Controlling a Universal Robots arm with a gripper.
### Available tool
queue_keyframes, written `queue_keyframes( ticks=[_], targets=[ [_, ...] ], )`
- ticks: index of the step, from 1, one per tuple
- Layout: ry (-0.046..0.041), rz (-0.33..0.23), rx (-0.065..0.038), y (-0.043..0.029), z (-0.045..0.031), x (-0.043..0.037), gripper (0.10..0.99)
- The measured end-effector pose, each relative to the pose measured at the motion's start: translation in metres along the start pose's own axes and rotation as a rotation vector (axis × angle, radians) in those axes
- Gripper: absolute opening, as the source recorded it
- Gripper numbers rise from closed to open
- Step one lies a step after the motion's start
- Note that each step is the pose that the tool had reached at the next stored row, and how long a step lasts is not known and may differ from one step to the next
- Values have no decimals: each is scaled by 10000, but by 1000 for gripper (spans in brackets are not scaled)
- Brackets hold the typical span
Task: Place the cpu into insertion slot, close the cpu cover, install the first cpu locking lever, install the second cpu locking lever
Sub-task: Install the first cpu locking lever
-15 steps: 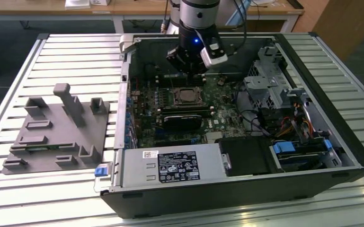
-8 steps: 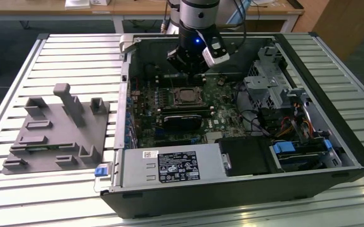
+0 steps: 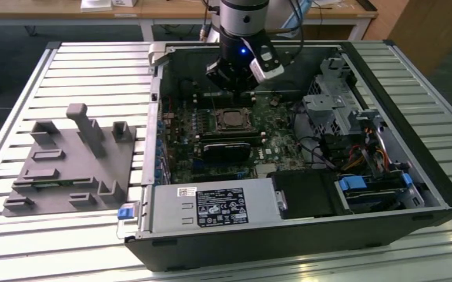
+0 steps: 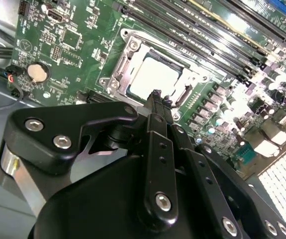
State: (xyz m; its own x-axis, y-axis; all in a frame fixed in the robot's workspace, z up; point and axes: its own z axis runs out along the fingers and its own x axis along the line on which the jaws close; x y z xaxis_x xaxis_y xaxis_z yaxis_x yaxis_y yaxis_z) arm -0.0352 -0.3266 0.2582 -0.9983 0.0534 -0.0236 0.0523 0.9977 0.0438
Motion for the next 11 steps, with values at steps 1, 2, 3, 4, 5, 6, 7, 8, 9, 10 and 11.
queue_keyframes(
  ticks=[1,2,3,4,5,6,7,8,9,10,11],
  targets=[
    [-6,-1,-4,-1,1,21,106],
    [-8,-2,-8,-2,1,37,106],
    [-7,-4,-12,-2,2,52,106],
    [-6,-5,-19,-3,2,64,106],
    [-6,-6,-26,-4,4,75,106],
    [-6,-6,-31,-5,5,86,106],
    [-7,-5,-32,-5,6,92,106],
    [-5,-6,-31,-5,7,94,106],
    [-4,-7,-30,-5,7,95,106],
    [-5,-6,-31,-6,7,96,106],
    [-6,-5,-31,-6,8,100,106]
  ],
)
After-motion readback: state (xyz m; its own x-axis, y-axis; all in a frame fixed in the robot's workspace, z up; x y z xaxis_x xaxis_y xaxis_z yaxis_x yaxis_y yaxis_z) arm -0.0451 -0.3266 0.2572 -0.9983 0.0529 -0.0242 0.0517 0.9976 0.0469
